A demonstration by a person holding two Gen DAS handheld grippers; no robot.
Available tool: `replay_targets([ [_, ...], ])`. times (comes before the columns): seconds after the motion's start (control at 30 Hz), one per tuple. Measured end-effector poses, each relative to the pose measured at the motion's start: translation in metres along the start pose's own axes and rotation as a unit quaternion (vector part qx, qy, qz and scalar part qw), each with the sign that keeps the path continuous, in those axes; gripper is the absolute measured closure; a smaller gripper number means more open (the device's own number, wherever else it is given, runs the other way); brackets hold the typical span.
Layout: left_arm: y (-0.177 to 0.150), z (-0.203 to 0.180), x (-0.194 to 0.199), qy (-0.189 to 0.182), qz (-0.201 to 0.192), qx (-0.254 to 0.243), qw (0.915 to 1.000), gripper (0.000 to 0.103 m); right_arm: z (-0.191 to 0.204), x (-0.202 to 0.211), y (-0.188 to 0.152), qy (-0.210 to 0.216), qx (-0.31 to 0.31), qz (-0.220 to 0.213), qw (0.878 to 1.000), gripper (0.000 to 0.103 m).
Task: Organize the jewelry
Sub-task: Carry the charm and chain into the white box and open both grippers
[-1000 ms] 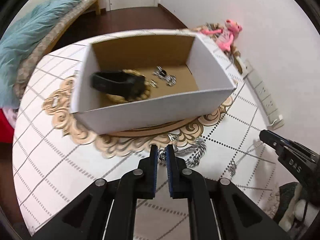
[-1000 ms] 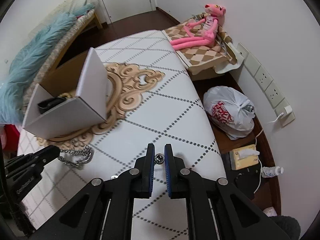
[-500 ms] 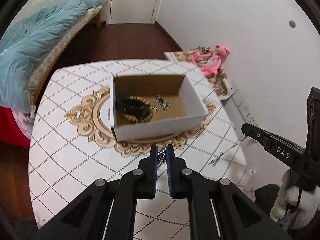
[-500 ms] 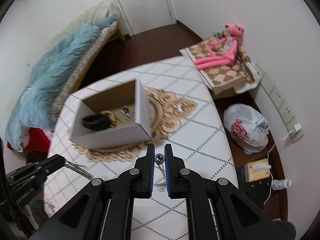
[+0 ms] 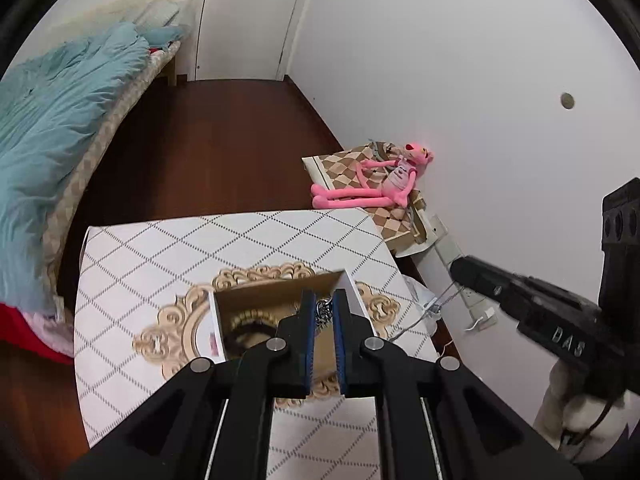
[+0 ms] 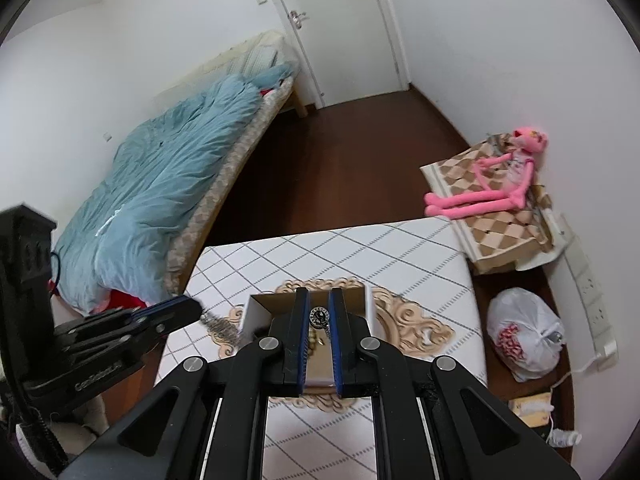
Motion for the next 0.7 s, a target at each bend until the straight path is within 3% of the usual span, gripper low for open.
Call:
replay_targets([
  [0.13,0.003,0.006,-0.023,-0.004,0.021,0.002,0.9998,0.097,0.000,-0.037,0.005,0.005,-0.009,0.038,0.999,0.093],
  [0.37,-0.020,0.008,-0.061,-0.040,0.069,0.037,0.9961,0.097,-0.020,-0.098,-0.007,0.003,-0.026,0.114,0.993,0.093],
  [0.57,-0.033,0.006,-0.073,-0.058,0.084,0.063,0.9927,0.097,-0.030,-0.122,-0.007,-0.014,-0.013,0.140,0.990,0.093],
  [0.7,-0.039,0.022,-0.073,-0.001,0.092,0.074,0.9930,0.094,-0.036,-0.130,-0.007,-0.031,-0.007,0.156,0.987,0.093],
])
Point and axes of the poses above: each gripper's, at about its wrist camera, not at the fingertips, and x roughly against the way its jaws point, z to its left, y to its top, the point moved 10 cm from there along -x, roughly the way its jaws point, and after that the axes turned 4 degrees about -x, right-handed, at the moved point
